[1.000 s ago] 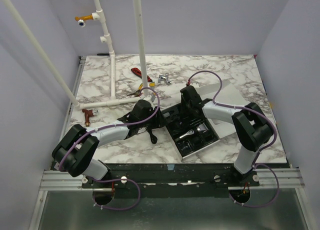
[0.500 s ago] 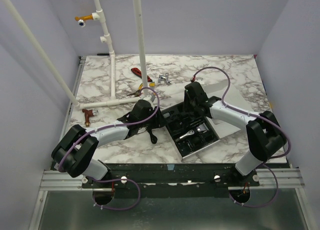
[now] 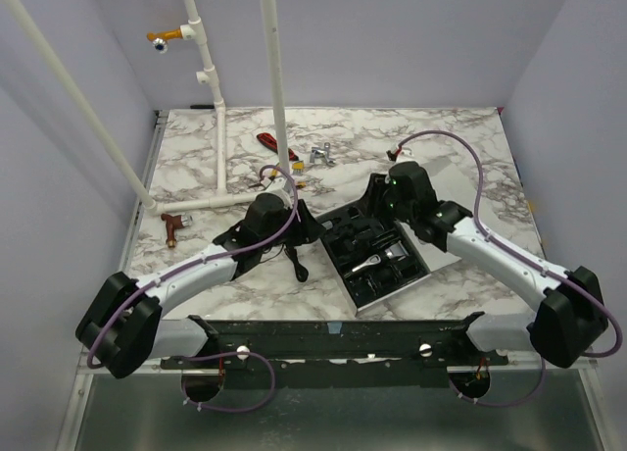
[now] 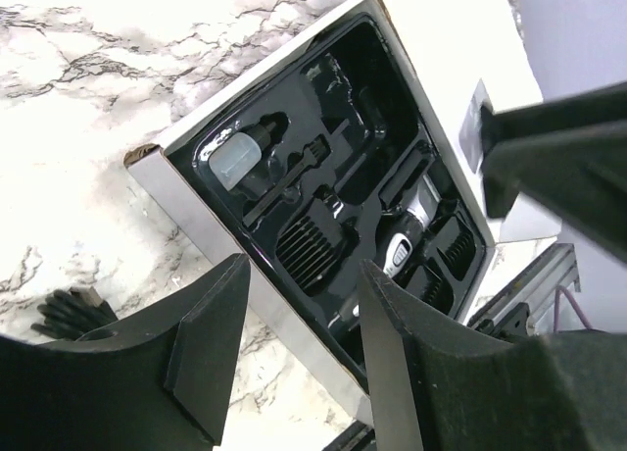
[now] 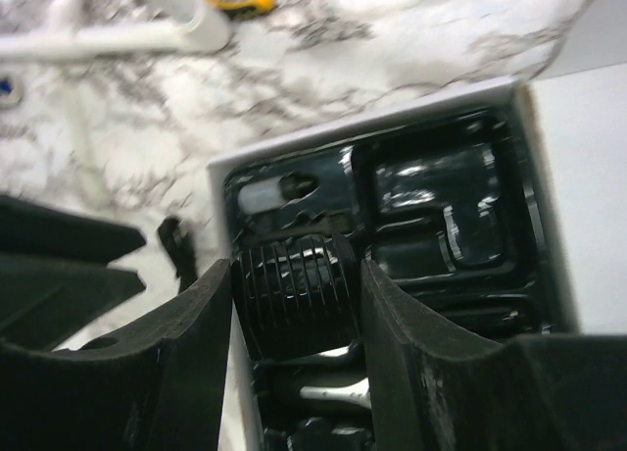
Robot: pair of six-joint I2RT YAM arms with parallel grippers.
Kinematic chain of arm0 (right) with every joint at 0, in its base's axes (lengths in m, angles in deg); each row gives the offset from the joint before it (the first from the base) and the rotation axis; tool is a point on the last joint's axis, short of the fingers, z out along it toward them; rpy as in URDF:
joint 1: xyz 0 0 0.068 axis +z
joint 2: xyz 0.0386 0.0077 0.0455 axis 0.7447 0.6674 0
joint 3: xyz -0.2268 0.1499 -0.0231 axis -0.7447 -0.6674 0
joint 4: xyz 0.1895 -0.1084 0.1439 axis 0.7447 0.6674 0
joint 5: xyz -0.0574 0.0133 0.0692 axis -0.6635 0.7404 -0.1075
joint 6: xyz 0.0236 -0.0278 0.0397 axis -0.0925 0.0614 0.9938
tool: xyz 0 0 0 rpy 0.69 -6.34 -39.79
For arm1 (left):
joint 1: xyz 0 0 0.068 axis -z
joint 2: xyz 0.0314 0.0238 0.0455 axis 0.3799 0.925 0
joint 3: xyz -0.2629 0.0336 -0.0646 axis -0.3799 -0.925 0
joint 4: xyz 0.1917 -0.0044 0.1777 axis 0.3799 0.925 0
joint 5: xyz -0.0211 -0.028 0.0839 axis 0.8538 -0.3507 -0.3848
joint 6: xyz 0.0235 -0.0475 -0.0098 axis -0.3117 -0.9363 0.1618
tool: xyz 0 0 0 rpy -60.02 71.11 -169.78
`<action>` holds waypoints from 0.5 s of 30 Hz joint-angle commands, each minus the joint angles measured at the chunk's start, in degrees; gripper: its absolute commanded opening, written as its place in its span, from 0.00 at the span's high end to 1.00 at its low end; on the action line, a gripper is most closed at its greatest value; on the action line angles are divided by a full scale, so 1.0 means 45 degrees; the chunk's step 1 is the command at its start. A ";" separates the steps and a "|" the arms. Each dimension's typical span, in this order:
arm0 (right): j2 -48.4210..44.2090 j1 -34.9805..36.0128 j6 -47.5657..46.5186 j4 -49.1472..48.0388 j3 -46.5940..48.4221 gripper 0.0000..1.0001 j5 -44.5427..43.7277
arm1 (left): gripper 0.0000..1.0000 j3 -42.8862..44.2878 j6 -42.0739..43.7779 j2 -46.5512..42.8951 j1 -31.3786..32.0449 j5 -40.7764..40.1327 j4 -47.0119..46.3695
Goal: Sort the hair-cutting tools
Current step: Pick up the haircut tool from the hairdressing tool bag.
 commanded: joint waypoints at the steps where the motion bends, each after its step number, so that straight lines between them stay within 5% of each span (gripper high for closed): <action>1: -0.0658 0.0905 0.0050 0.0046 -0.0783 0.77 0.0923 | 0.50 -0.0684 -0.0256 -0.1292 0.0043 -0.0582 0.0358; 8: -0.2150 0.1257 0.0824 0.0351 -0.2003 0.77 0.1104 | 0.48 -0.1849 0.0146 -0.2780 0.0043 0.0256 -0.0545; 15: -0.2214 0.1251 0.5235 -0.1911 -0.2703 0.78 0.0752 | 0.46 -0.4627 -0.0009 -0.4636 0.0114 0.1283 -0.5769</action>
